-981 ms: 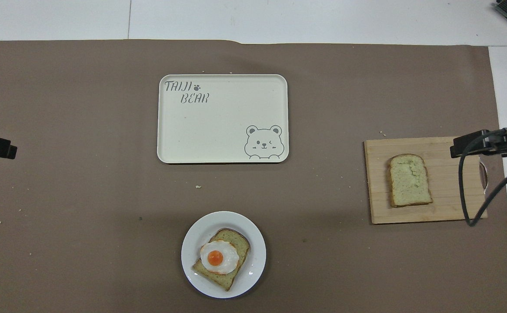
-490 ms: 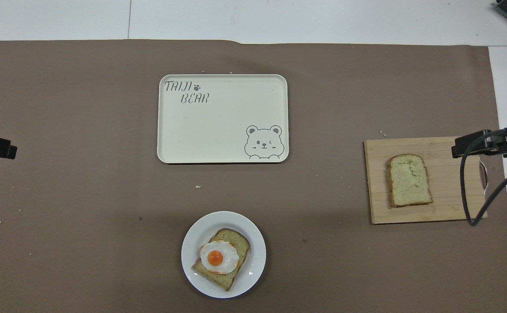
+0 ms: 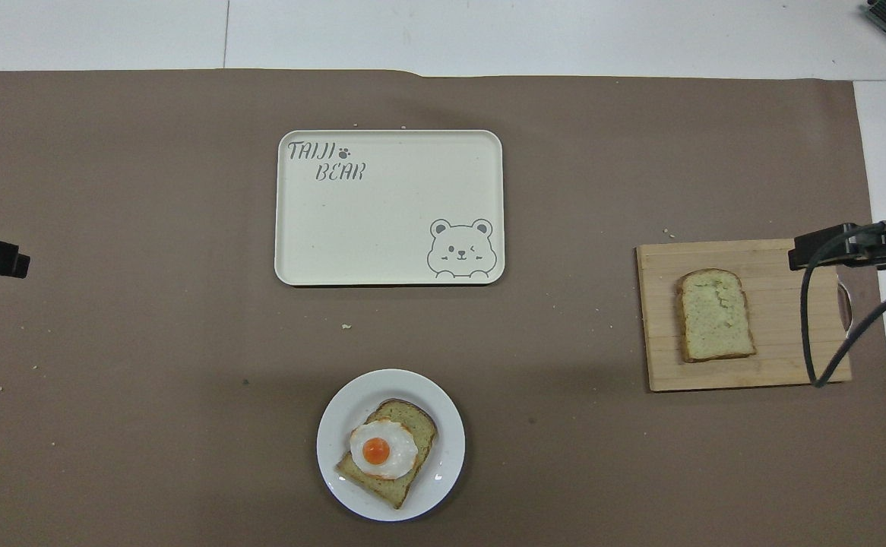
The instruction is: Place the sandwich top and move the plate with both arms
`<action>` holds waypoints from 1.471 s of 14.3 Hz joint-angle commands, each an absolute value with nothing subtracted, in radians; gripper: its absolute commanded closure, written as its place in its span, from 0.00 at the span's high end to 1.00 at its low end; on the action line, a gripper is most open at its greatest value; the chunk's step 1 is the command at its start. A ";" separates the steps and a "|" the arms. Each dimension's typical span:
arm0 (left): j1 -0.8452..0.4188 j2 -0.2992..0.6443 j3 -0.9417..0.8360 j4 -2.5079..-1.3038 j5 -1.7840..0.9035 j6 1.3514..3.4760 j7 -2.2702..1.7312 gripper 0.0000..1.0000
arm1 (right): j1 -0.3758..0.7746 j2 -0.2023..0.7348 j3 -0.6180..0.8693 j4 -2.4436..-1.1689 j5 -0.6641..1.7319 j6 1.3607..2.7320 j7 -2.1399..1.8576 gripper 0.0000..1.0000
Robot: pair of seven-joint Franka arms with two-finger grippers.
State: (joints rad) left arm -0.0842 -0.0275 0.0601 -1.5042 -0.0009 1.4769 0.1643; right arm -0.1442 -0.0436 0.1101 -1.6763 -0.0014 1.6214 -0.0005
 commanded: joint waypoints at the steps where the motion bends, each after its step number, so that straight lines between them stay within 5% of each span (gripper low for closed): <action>1: -0.069 -0.021 0.051 -1.479 -0.008 1.450 0.161 1.00 | -0.173 -0.075 0.115 -1.764 0.017 1.675 0.003 1.00; 13: -0.069 -0.021 0.051 -1.479 -0.008 1.450 0.161 1.00 | -0.275 0.000 0.115 -2.092 0.015 1.988 -0.078 1.00; 19: -0.069 -0.021 0.051 -1.479 -0.008 1.450 0.161 1.00 | -0.345 0.126 0.115 -2.120 0.106 2.117 -0.359 0.99; 21: -0.069 -0.021 0.051 -1.479 -0.008 1.450 0.161 1.00 | -0.342 0.120 0.115 -2.141 0.106 2.140 -0.353 0.78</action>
